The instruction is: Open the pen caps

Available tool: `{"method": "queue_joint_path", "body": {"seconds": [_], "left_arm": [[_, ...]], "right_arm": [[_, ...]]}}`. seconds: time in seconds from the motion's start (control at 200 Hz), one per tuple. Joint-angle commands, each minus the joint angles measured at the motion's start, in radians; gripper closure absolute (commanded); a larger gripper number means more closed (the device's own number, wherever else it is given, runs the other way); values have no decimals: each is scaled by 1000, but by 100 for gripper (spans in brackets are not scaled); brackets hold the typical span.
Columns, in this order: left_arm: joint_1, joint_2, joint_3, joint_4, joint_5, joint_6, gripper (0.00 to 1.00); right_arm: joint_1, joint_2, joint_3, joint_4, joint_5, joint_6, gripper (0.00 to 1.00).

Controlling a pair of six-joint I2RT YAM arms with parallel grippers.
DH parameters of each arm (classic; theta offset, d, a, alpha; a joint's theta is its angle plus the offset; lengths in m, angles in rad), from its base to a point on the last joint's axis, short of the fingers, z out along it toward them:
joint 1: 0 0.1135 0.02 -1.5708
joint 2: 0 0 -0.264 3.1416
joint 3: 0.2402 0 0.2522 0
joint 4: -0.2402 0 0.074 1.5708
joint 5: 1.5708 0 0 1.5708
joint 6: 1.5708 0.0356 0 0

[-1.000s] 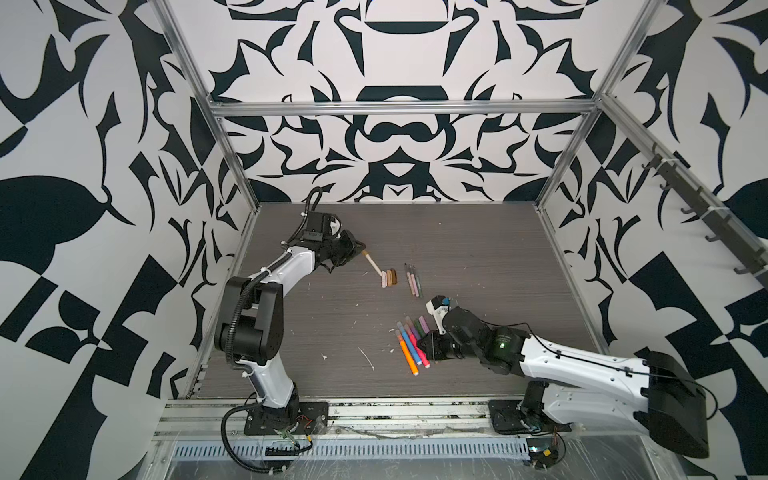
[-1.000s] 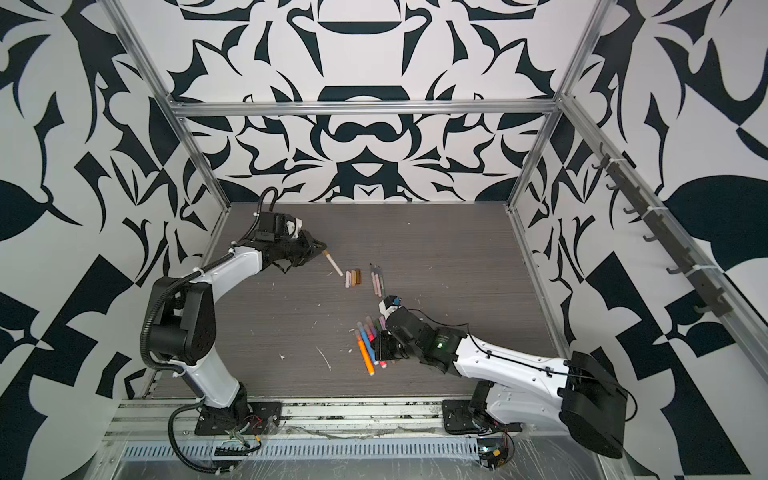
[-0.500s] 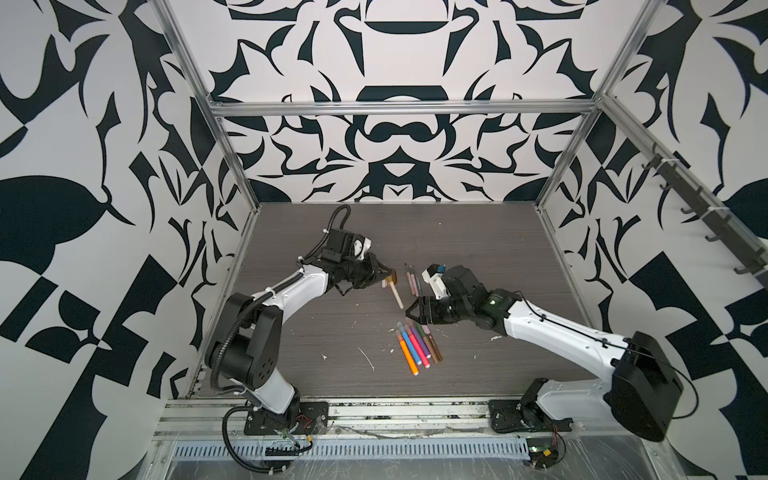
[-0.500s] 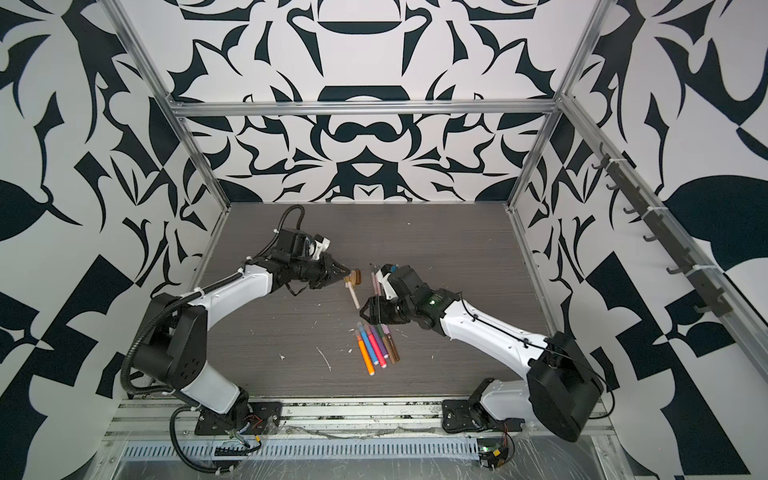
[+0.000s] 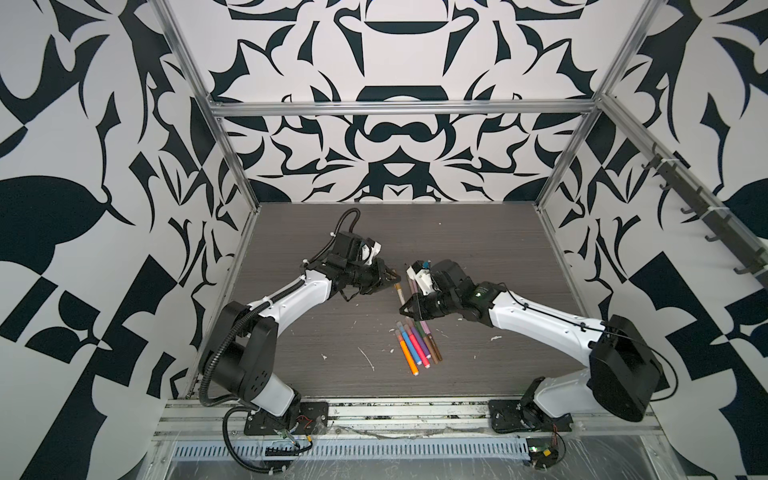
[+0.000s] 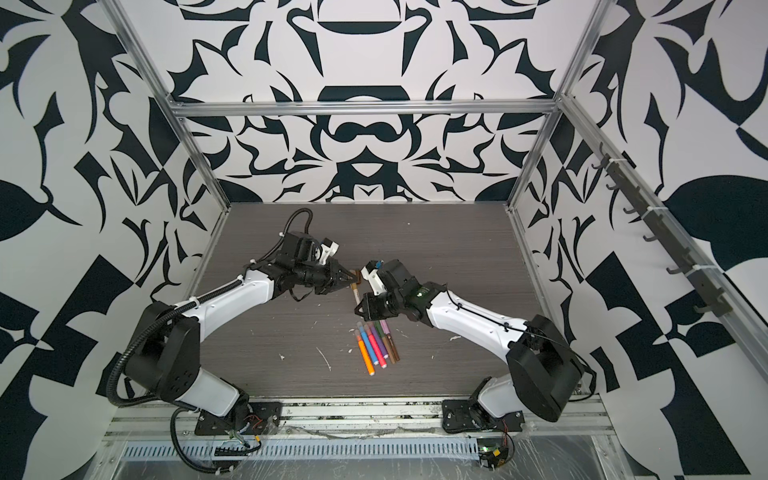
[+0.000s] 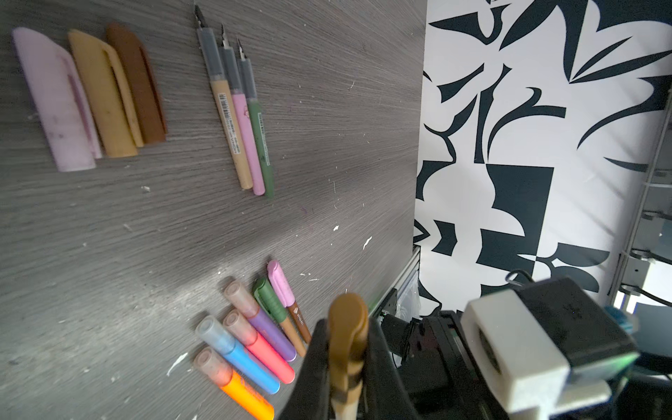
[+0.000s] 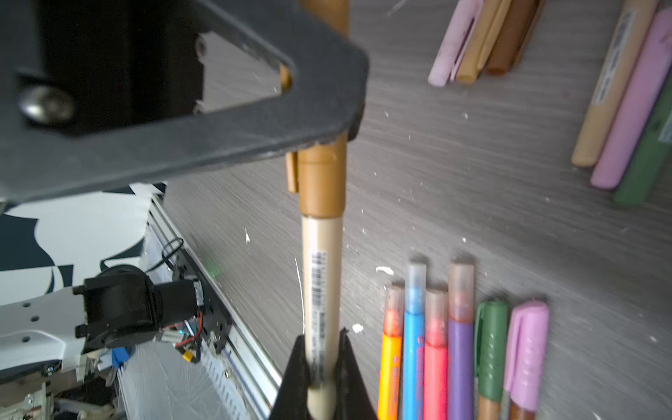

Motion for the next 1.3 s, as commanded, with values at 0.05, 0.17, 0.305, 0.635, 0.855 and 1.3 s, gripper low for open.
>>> {"method": "queue_joint_path", "body": {"seconds": [0.05, 0.17, 0.305, 0.635, 0.855, 1.3], "left_arm": [[173, 96, 132, -19, -123, 32, 100], [205, 172, 177, -20, -119, 48, 100], [207, 215, 162, -36, -151, 95, 100], [229, 223, 61, 138, -98, -26, 100], [232, 170, 57, 160, -116, -48, 100], [98, -54, 28, -52, 89, 143, 100]], "right_arm": [[95, -84, -181, 48, 44, 136, 100], [136, -174, -270, 75, 89, 192, 100], [127, -299, -268, -24, 160, 168, 100], [107, -325, -244, -43, 150, 168, 100], [107, -344, -276, 50, 96, 190, 91], [-91, -20, 91, -158, -208, -163, 38]]}}
